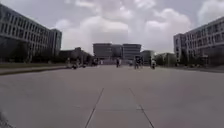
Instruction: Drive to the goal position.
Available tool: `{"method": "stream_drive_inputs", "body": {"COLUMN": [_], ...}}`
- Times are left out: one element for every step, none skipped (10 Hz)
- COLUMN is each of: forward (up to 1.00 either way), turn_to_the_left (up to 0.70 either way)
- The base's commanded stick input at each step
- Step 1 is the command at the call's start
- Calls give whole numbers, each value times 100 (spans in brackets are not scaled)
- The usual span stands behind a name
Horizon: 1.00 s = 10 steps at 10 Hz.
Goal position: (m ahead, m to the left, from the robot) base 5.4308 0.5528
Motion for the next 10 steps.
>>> {"method": "stream_drive_inputs", "body": {"forward": [70, 70, 70, 70, 70, 70, 70, 70, 70, 70], "turn_to_the_left": [0, 0, 0, 0, 0, 0, 6, 12, 12, 2]}}
